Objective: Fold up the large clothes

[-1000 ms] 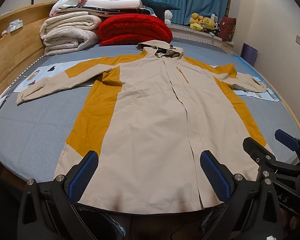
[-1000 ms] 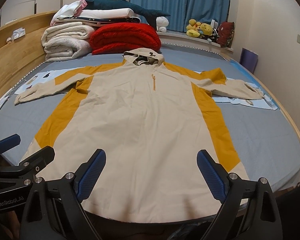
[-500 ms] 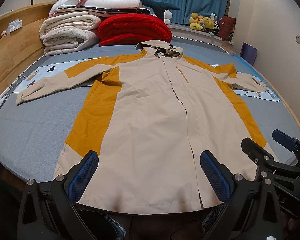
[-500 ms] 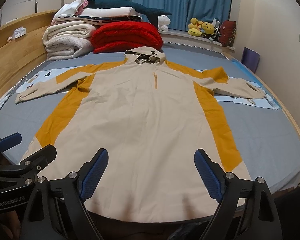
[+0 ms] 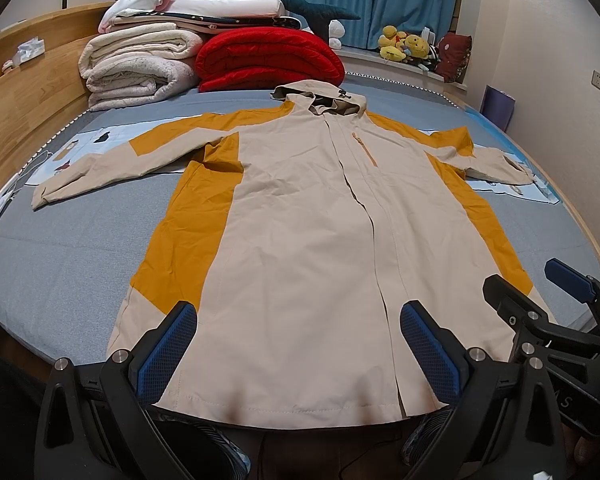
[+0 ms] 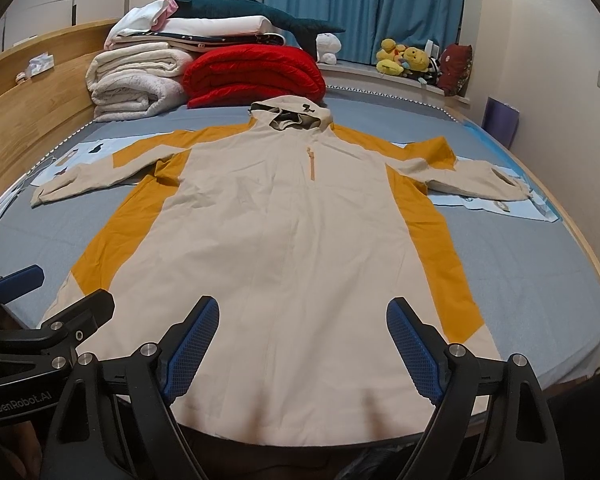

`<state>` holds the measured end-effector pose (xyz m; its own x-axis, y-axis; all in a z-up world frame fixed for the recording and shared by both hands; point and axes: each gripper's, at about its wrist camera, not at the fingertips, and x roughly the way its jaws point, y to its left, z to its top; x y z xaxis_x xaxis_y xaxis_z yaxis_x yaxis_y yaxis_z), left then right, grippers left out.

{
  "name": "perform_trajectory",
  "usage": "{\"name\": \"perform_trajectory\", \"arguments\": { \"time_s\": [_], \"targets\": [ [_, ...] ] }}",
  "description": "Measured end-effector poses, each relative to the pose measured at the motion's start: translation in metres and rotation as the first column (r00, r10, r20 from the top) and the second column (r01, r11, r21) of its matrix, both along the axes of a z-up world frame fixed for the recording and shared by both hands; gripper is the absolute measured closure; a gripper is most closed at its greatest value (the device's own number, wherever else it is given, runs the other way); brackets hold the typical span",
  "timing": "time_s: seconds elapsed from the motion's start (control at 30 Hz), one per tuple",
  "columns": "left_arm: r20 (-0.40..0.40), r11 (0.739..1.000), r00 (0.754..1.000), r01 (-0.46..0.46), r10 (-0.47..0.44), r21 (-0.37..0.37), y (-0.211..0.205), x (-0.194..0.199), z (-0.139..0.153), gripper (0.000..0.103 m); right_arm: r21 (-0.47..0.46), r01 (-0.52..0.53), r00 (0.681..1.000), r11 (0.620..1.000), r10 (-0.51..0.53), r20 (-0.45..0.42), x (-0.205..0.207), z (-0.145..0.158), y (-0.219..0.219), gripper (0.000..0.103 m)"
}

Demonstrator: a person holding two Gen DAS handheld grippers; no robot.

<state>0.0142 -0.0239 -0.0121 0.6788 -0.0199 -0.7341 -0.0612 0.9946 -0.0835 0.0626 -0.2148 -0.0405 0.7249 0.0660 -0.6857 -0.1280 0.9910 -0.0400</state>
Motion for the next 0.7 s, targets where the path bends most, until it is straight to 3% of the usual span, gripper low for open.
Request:
{"name": "perform_trajectory", "arguments": {
  "time_s": [0.3, 0.7],
  "targets": [
    [0.029, 1.000, 1.000, -0.006, 0.006, 0.000, -0.001, 0.001, 0.005, 0.002, 0.001, 0.005, 1.000, 1.000, -0.005, 0.007, 0.000, 0.001, -0.001, 0.017],
    [0.111, 1.000, 0.994, -0.022, 0.024, -0.012, 0.007, 0.012, 0.028, 0.006, 0.044, -0.008, 1.000, 0.999, 0.007, 0.030, 0.013, 0.027, -0.005, 0.019]
  ]
}}
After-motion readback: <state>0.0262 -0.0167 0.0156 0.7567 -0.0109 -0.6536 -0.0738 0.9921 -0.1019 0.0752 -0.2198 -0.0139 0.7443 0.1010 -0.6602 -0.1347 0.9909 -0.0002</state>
